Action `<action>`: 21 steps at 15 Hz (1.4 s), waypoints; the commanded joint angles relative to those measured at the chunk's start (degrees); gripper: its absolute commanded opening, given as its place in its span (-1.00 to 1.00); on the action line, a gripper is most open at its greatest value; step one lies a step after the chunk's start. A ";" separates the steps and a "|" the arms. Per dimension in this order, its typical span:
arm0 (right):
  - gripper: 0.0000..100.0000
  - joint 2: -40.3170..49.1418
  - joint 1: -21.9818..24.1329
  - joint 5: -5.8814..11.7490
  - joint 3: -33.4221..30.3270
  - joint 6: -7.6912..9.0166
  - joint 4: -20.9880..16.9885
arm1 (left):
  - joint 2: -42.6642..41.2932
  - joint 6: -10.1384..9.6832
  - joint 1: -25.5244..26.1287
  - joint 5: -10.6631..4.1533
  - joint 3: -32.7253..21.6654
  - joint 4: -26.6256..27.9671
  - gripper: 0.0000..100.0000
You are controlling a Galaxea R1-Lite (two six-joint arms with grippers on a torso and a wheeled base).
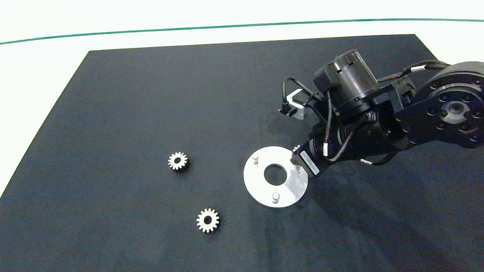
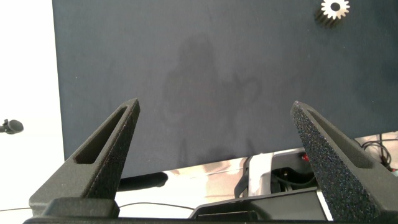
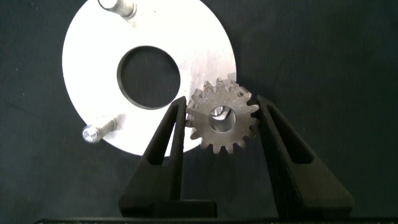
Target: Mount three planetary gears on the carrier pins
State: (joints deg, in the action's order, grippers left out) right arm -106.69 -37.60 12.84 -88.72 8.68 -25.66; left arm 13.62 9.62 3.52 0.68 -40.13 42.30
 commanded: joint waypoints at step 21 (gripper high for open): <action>1.00 -0.36 -0.37 0.17 0.31 0.02 0.35 | 0.18 -0.04 -0.01 0.02 -0.65 0.24 1.00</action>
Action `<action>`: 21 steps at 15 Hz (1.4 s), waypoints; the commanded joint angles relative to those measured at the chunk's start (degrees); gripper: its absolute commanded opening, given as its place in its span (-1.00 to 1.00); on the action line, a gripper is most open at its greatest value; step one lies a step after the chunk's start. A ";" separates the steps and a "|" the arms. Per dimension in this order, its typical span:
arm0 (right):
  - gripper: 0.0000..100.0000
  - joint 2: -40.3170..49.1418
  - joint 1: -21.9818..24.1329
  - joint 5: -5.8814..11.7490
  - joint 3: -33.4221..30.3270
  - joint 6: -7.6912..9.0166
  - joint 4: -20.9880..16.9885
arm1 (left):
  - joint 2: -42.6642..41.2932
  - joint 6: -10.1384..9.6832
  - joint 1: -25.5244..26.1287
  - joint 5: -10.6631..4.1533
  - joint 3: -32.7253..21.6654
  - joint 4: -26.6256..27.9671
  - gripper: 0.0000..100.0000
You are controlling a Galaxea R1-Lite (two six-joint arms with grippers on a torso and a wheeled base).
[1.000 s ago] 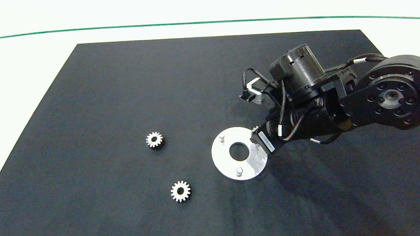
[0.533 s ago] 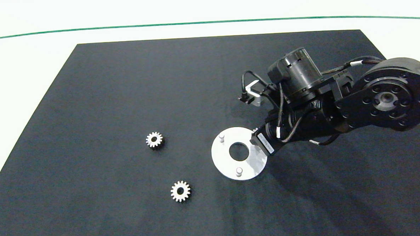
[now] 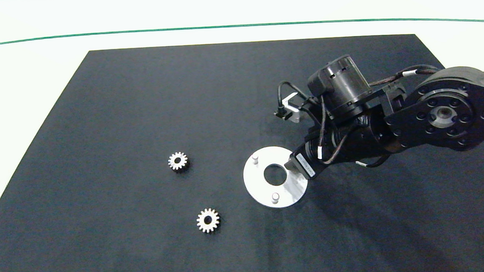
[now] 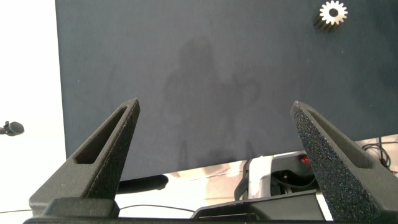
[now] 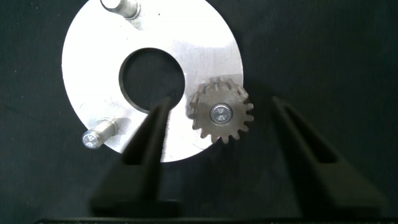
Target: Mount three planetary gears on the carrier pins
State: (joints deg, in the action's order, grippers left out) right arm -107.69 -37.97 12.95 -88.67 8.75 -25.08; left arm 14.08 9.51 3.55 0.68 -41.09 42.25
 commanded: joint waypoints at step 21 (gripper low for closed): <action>1.00 91.26 15.47 15.00 46.84 7.24 -13.95 | 38.21 10.44 24.84 4.94 22.46 -45.50 1.00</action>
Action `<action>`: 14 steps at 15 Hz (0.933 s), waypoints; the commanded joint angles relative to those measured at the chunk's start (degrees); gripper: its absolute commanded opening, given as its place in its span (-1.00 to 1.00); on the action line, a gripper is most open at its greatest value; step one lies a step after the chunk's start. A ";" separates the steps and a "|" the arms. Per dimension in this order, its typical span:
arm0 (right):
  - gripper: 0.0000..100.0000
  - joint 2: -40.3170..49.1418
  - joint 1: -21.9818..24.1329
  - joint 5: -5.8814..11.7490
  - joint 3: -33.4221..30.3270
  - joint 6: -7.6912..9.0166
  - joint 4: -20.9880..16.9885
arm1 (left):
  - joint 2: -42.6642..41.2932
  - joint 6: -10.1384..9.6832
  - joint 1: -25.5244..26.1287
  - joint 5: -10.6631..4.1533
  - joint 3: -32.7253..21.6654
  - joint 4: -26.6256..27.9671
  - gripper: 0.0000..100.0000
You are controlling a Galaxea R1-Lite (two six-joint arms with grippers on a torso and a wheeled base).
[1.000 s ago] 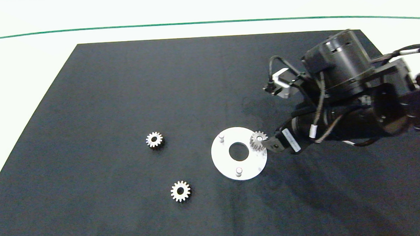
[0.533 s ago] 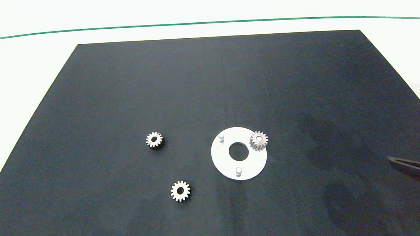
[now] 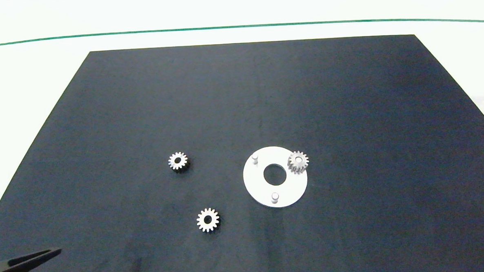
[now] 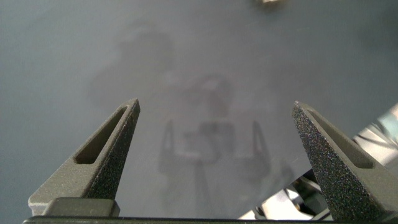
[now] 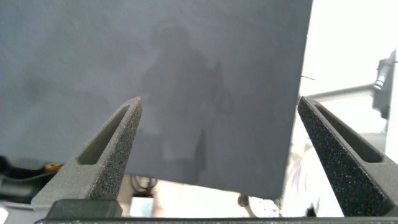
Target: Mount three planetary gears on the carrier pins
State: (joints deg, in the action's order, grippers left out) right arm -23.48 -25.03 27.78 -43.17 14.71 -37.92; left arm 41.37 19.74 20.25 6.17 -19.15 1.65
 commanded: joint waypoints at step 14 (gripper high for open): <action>1.00 15.13 5.60 0.17 7.83 2.42 -0.83 | 42.74 2.24 17.98 -9.07 -3.44 -32.85 1.00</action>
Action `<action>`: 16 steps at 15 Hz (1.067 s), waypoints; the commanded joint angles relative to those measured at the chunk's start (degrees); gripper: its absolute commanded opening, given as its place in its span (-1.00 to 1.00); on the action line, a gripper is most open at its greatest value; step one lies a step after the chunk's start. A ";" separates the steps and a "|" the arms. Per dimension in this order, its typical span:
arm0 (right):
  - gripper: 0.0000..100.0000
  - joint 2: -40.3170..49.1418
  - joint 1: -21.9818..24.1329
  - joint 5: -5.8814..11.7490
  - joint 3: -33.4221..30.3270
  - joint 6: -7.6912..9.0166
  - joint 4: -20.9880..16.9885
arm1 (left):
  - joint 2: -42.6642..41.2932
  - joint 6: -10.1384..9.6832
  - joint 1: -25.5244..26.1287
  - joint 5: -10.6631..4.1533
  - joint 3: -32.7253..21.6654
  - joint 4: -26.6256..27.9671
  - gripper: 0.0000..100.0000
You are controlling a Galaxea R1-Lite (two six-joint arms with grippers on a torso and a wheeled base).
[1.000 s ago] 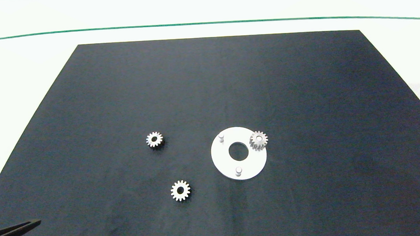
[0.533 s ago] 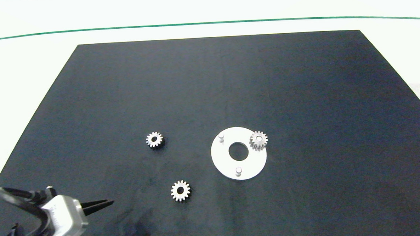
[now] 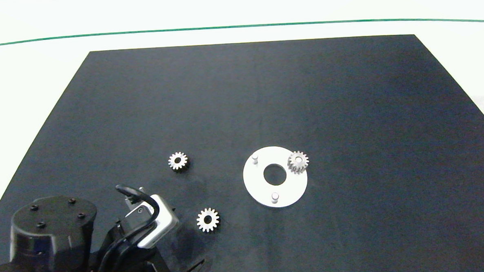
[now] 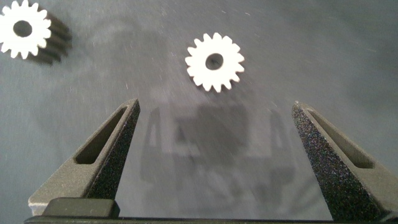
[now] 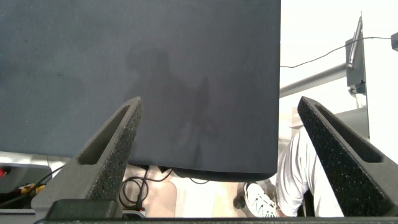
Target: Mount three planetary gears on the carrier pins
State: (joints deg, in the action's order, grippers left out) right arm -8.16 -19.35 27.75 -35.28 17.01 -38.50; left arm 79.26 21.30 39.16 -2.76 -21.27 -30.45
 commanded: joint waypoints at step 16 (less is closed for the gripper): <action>1.00 1.21 -0.25 0.20 -0.67 0.13 -0.26 | 10.21 0.50 -0.75 -1.38 -6.76 -0.92 0.71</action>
State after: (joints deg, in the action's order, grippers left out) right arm -6.53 -19.59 27.81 -35.89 17.03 -38.53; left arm 89.91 21.74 38.36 -4.11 -27.97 -31.17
